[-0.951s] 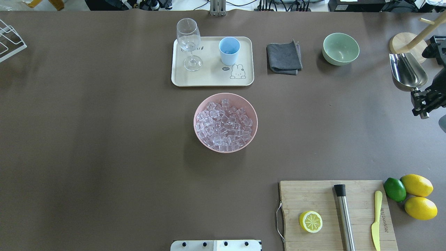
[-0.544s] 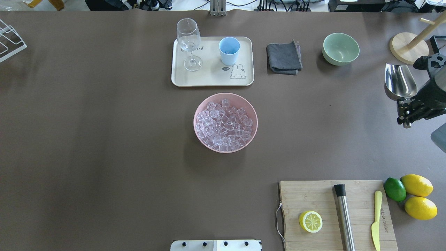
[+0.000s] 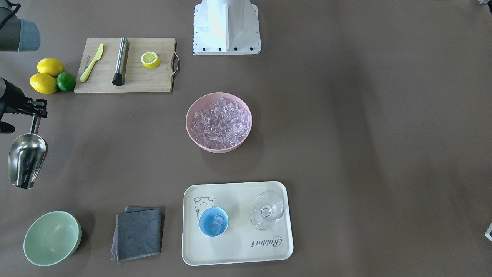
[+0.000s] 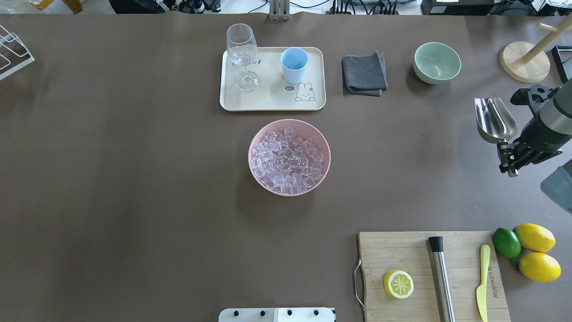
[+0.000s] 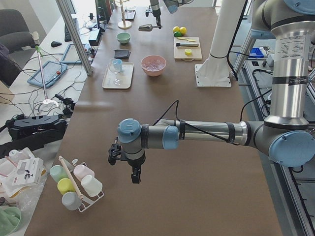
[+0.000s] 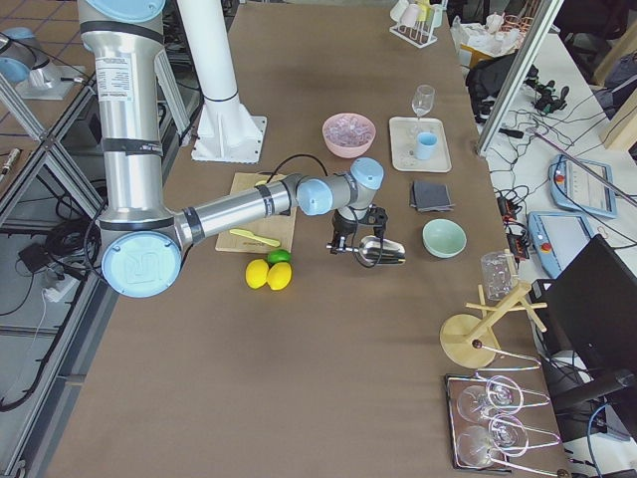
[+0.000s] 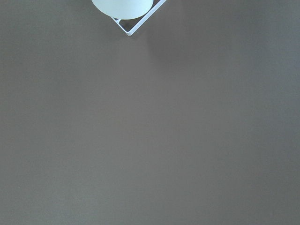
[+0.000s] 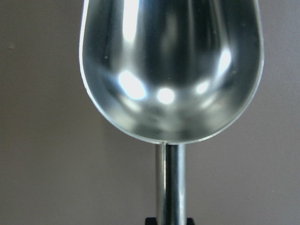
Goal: Put ice in cup with scoop
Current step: 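Carry the empty scoop back to its starting spot with the right gripper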
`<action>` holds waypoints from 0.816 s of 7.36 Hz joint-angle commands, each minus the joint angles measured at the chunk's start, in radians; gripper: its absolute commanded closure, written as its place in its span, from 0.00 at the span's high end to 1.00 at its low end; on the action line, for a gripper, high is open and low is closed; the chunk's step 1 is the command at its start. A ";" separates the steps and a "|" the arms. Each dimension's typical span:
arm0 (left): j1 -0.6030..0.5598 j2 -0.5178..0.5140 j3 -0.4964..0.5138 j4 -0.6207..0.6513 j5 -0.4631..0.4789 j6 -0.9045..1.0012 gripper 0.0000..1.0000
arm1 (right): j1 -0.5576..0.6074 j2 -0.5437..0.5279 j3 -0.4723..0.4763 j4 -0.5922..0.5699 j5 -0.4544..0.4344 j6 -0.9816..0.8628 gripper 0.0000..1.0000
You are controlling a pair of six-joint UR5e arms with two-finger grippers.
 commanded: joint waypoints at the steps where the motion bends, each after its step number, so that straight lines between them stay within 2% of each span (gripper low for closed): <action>1: -0.003 0.002 0.002 -0.001 0.000 0.000 0.98 | -0.009 0.014 -0.057 0.000 0.008 -0.075 0.00; 6: -0.005 -0.008 -0.005 -0.003 -0.024 -0.003 0.98 | -0.014 0.019 -0.093 0.002 0.037 -0.067 0.00</action>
